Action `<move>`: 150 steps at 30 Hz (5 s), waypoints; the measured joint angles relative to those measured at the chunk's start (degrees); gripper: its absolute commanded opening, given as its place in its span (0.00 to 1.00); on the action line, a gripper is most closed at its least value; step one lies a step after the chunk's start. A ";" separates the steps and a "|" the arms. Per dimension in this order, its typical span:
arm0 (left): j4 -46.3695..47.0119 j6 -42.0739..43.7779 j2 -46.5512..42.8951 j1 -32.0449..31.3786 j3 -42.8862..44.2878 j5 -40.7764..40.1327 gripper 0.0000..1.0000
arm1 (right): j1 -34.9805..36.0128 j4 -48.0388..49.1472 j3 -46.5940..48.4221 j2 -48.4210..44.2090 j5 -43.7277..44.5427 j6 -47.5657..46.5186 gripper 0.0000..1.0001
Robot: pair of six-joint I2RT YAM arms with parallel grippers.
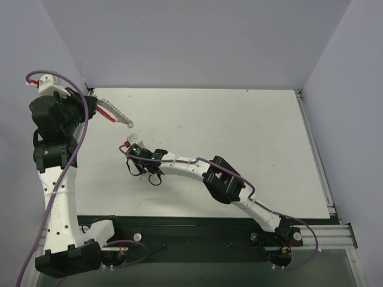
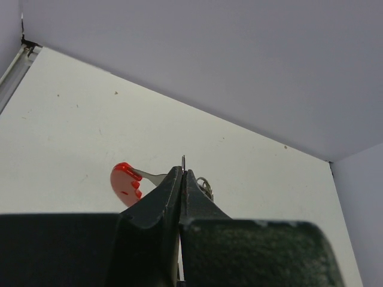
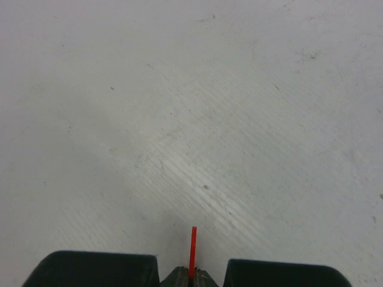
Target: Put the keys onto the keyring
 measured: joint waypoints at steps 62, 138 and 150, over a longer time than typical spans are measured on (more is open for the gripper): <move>9.44 4.90 10.05 -27.12 -2.67 10.32 0.00 | -43.87 12.11 -93.42 -73.92 -29.38 23.10 0.55; 11.04 4.63 9.68 -27.23 -6.10 11.96 0.00 | -45.94 14.97 -79.67 -56.04 -38.18 14.03 0.62; 11.04 4.85 9.68 -27.23 -6.14 12.00 0.00 | -40.48 6.91 -78.47 -59.45 -31.82 11.04 0.55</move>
